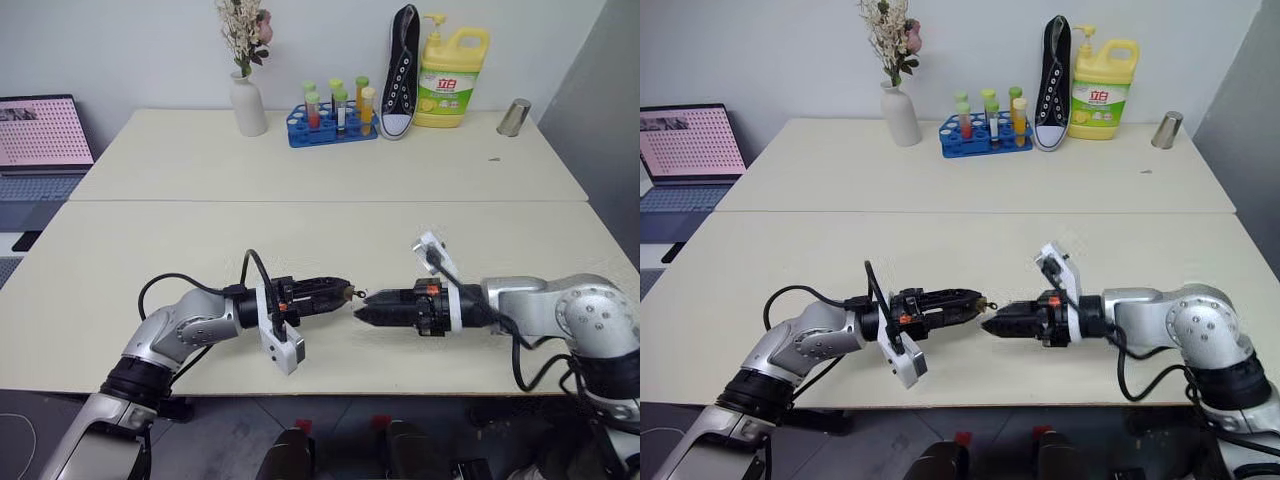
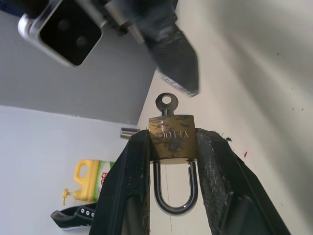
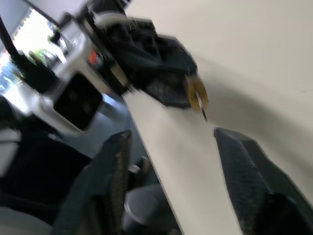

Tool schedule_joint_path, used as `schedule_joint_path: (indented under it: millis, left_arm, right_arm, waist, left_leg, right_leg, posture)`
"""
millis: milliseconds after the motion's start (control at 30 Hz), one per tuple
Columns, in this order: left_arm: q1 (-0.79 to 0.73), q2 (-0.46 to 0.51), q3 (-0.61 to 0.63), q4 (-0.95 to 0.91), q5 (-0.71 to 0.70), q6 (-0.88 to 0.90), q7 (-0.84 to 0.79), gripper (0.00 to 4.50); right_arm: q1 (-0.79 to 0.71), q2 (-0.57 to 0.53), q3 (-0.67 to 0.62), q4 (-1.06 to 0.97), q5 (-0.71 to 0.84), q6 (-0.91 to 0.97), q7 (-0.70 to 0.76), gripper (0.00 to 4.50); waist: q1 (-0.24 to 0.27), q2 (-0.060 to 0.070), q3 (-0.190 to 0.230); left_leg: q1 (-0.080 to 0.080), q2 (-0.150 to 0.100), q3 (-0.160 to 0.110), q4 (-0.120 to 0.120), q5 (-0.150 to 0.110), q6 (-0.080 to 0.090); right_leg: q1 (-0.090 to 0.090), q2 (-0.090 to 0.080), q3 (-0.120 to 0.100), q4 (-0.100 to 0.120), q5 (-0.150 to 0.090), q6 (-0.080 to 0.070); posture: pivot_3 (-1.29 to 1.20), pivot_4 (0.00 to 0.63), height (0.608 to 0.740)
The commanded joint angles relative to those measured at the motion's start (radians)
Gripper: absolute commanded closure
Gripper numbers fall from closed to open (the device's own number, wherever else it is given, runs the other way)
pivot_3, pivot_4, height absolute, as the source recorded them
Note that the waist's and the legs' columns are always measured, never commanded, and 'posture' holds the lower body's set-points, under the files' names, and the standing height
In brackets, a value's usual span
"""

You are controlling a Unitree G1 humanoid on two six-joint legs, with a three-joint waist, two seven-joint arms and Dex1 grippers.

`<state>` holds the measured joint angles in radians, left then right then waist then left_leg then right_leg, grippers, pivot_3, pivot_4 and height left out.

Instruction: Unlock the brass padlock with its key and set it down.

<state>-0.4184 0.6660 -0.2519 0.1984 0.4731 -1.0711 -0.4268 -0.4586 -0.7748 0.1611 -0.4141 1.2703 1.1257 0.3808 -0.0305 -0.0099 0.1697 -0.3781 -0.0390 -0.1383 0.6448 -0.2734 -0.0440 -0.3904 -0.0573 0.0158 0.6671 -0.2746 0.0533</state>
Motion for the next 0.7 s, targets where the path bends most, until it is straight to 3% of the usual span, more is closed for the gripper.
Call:
schedule_joint_path:
  millis: [33, 167, 333, 467, 667, 700]
  left_arm:
    - [0.007, 0.009, -0.004, -0.034, -0.044, 0.008, -0.001, 3.54]
    - [0.006, 0.011, -0.008, -0.040, -0.050, 0.005, -0.003, 3.54]
    - [0.001, 0.005, -0.019, -0.042, -0.055, 0.003, -0.003, 3.54]
    - [-0.010, 0.003, -0.025, -0.036, -0.056, 0.000, -0.003, 3.54]
    - [-0.007, 0.007, -0.023, -0.042, -0.059, 0.004, -0.003, 3.54]
    - [-0.006, 0.009, -0.023, -0.044, -0.057, 0.002, -0.003, 3.54]
  right_arm:
    - [0.021, -0.030, 0.011, -0.077, -0.213, -0.146, 0.119, 0.16]
    - [0.039, 0.012, -0.010, -0.103, -0.274, -0.196, 0.153, 0.00]
    - [0.041, 0.131, -0.037, -0.093, -0.196, -0.141, 0.109, 0.00]
    - [0.017, 0.210, -0.019, -0.053, -0.219, -0.117, 0.078, 0.00]
    - [0.000, 0.260, -0.014, -0.015, -0.267, -0.108, 0.079, 0.00]
    - [-0.001, 0.264, -0.016, -0.012, -0.271, -0.106, 0.081, 0.38]
  waist:
    - [0.000, 0.000, 0.000]
    - [-0.002, 0.000, 0.000]
    - [0.000, 0.000, 0.000]
    - [0.000, 0.000, 0.000]
    - [0.000, 0.000, 0.000]
    - [0.000, 0.000, 0.000]
  left_leg:
    - [0.000, 0.000, 0.000, 0.000, 0.000, 0.000]
    - [0.000, 0.001, 0.000, 0.000, 0.000, 0.000]
    - [-0.001, 0.000, 0.000, 0.000, 0.000, 0.000]
    - [-0.001, 0.000, 0.000, 0.000, 0.000, 0.000]
    - [-0.001, 0.000, 0.000, 0.000, 0.000, 0.000]
    - [-0.001, 0.000, 0.000, 0.000, 0.000, 0.000]
  right_leg:
    - [0.000, 0.000, 0.000, 0.000, 0.000, 0.000]
    - [0.000, 0.000, 0.000, -0.001, 0.000, 0.000]
    - [0.000, 0.000, 0.000, -0.002, 0.000, 0.000]
    - [0.000, 0.000, 0.000, -0.002, 0.000, 0.000]
    - [0.000, 0.000, 0.000, -0.002, 0.000, 0.000]
    - [0.000, 0.000, 0.000, -0.002, 0.000, 0.000]
  posture:
    - [0.00, 0.150, 0.740]
    - [0.00, 0.150, 0.740]
    - [0.00, 0.150, 0.740]
    - [0.00, 0.150, 0.740]
    - [0.00, 0.150, 0.740]
    - [0.00, 0.150, 0.740]
